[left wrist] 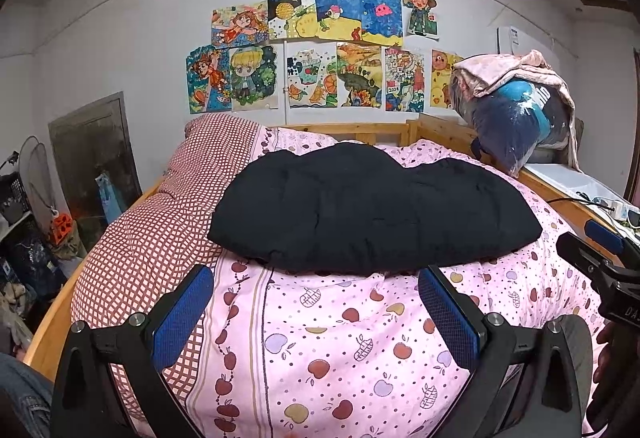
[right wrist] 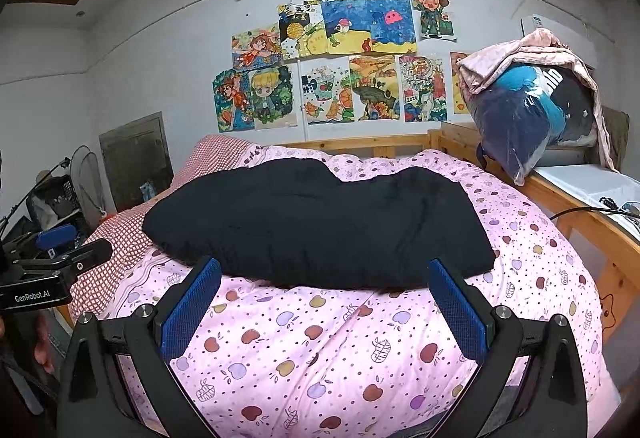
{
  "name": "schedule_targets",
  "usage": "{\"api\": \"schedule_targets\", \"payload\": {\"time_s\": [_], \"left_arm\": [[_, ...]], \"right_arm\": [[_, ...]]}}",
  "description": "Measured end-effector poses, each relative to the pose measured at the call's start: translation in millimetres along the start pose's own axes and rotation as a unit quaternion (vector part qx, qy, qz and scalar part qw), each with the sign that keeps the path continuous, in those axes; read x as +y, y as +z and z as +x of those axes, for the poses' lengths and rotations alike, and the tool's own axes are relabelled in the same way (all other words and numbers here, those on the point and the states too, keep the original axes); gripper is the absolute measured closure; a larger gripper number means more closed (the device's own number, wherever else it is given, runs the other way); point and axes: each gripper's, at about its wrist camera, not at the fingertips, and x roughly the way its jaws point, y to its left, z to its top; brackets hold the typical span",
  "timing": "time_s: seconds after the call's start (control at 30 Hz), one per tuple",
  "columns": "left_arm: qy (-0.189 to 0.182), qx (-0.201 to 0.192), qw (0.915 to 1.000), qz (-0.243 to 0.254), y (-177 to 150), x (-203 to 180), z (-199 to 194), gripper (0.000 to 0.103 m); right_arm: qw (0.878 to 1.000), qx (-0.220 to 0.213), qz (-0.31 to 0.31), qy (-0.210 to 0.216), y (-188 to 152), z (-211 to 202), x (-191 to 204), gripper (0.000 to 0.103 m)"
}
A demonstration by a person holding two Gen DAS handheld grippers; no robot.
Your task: Fold large clothes
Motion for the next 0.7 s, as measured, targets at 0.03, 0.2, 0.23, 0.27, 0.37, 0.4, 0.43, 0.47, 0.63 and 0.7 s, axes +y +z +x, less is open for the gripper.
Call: {"api": "schedule_targets", "payload": {"time_s": [0.03, 0.2, 0.23, 0.27, 0.37, 0.4, 0.43, 0.47, 0.63, 0.7], "left_arm": [[0.000, 0.000, 1.0000, 0.000, -0.1, 0.0, 0.1, 0.000], [0.002, 0.002, 1.0000, -0.001, -0.1, 0.7, 0.8, 0.000], [0.004, 0.003, 1.0000, -0.002, -0.2, 0.7, 1.3, 0.000], [0.005, 0.005, 1.0000, -0.002, -0.3, 0.8, 1.9, 0.000], [0.010, 0.009, 0.9999, -0.003, -0.5, 1.5, 4.1, 0.000], [0.011, 0.010, 0.9999, -0.004, -0.2, 1.1, 5.2, 0.000], [0.011, 0.012, 0.9999, -0.004, -0.3, 0.8, 6.0, 0.000], [0.012, 0.013, 0.9998, -0.004, -0.2, 0.7, 6.8, 0.000], [0.015, 0.018, 0.9997, -0.004, -0.6, -1.4, 10.3, 0.000], [0.015, 0.019, 0.9997, -0.004, -0.9, -2.0, 11.1, 0.000]], "right_arm": [[1.000, 0.000, 0.000, 0.000, 0.0, -0.1, -0.1, 0.002], [1.000, 0.003, -0.001, -0.002, -0.3, 0.8, -0.1, 0.002], [1.000, 0.004, -0.001, -0.002, -0.6, 1.2, -0.5, 0.002], [1.000, 0.005, 0.000, -0.003, -1.0, 1.7, -0.9, 0.002], [1.000, 0.008, 0.004, -0.004, -1.9, 3.6, -2.6, 0.002], [1.000, 0.008, 0.004, -0.005, -2.3, 4.2, -3.0, 0.002], [1.000, 0.009, 0.005, -0.005, -2.5, 4.6, -3.4, 0.002], [1.000, 0.009, 0.005, -0.006, -2.7, 5.4, -3.5, 0.002], [1.000, 0.012, 0.008, -0.006, -3.7, 8.6, -4.6, 0.002], [1.000, 0.012, 0.009, -0.006, -3.7, 9.2, -5.1, 0.002]]}}
